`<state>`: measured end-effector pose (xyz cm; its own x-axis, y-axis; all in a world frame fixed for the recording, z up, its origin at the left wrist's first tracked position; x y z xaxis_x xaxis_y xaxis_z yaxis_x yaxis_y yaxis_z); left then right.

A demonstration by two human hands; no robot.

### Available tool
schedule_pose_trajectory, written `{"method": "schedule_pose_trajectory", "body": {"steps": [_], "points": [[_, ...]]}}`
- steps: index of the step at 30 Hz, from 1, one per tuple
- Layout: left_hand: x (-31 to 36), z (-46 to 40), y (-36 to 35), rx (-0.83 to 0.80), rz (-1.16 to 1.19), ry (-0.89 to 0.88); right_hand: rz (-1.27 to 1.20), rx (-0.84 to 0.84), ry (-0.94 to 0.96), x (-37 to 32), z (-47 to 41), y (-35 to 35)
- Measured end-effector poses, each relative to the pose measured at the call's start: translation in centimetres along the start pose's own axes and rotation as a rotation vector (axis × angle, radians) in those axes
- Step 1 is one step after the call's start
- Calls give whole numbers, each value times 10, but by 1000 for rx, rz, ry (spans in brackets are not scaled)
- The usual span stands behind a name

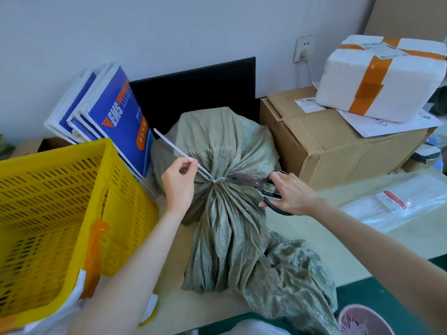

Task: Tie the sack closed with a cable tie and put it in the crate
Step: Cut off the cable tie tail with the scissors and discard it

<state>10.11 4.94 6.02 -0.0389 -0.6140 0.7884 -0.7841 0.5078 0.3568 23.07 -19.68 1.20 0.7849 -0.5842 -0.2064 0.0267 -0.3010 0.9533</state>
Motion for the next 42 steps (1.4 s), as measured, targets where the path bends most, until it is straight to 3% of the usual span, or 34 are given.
{"method": "schedule_pose_trajectory", "body": {"steps": [5, 12, 30, 42], "points": [[7, 9, 15, 92, 79, 105, 233, 1, 187, -5, -36, 5], [13, 24, 21, 129, 133, 165, 430, -60, 298, -20, -70, 12], [1, 36, 27, 331, 340, 437, 299, 97, 360, -20, -80, 17], [8, 35, 29, 242, 290, 312, 479, -75, 428, -37, -107, 12]]}}
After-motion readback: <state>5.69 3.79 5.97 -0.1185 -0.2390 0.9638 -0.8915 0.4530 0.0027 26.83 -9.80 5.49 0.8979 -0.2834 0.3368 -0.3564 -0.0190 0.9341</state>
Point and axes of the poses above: each hand's wrist, its own z-axis away from the middle knuckle, its own y-axis out of the back of the hand, x = y × z, the point moved 2 cm from there along -z, towards the middle knuckle, and after that the axes turned 8 degrees about -y, right-handed, at the moved point
